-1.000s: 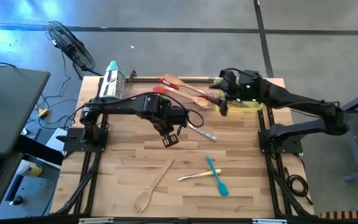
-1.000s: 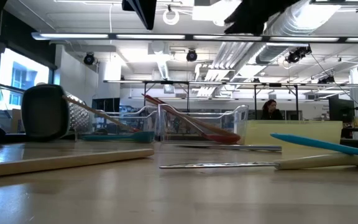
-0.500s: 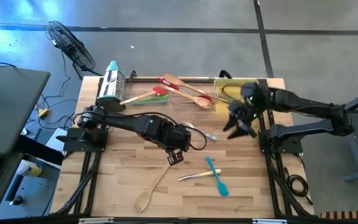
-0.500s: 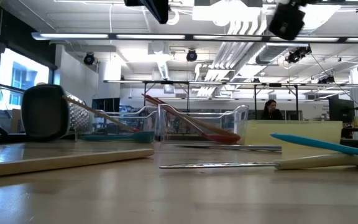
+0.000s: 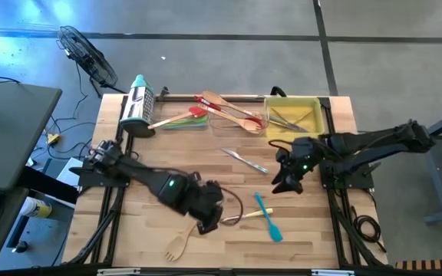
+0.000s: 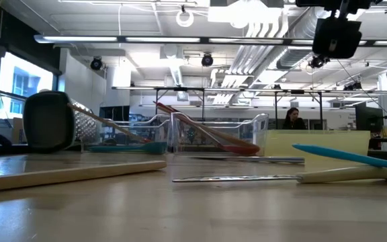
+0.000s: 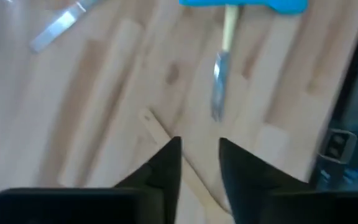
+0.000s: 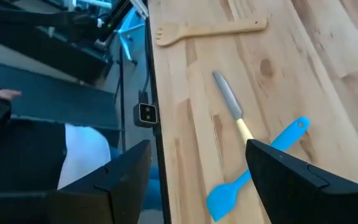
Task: Pick & Place Kitchen Items
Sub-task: Put the blue knife into the yellow bin
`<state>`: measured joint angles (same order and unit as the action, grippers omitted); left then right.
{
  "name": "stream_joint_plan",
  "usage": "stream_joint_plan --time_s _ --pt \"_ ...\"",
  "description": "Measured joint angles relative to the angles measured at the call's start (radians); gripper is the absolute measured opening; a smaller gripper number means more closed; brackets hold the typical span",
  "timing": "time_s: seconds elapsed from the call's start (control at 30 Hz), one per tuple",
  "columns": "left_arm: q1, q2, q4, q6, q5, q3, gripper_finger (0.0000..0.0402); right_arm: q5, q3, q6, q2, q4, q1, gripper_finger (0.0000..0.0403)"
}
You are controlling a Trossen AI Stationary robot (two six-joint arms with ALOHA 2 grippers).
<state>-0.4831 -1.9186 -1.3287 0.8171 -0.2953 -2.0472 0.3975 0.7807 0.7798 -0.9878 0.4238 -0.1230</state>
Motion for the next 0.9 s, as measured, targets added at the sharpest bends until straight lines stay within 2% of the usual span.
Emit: stream_joint_plan --time_s 0.13,0.23,0.33,0.47,0.57,0.67,0.9 --pt "-0.066 0.000 -0.006 0.040 -0.168 0.000 0.0148 -0.135 -0.006 0.086 0.000 -0.009 -0.098 0.0254" --pt "-0.096 -0.009 0.009 0.052 -0.210 -0.001 0.0169 -0.232 -0.006 0.112 0.000 -0.019 -0.166 0.0254" --pt "-0.119 -0.021 0.027 0.052 -0.208 0.000 0.0178 -0.349 -0.006 0.106 0.000 -0.018 -0.225 0.0254" --pt "-0.133 -0.046 0.052 0.053 -0.176 0.000 0.0180 -0.533 -0.006 0.020 -0.015 -0.017 -0.283 0.0254" --pt "-0.134 -0.072 0.088 0.066 -0.106 -0.003 0.0180 -0.633 -0.006 0.004 -0.040 -0.002 -0.302 0.0254" --pt "-0.151 -0.087 0.072 0.109 -0.075 0.002 0.0180 -0.654 -0.006 0.008 -0.071 0.020 -0.286 0.0254" --pt "-0.152 -0.082 0.052 0.165 -0.096 0.000 0.0180 -0.652 -0.006 -0.006 -0.188 0.149 -0.171 0.0254"
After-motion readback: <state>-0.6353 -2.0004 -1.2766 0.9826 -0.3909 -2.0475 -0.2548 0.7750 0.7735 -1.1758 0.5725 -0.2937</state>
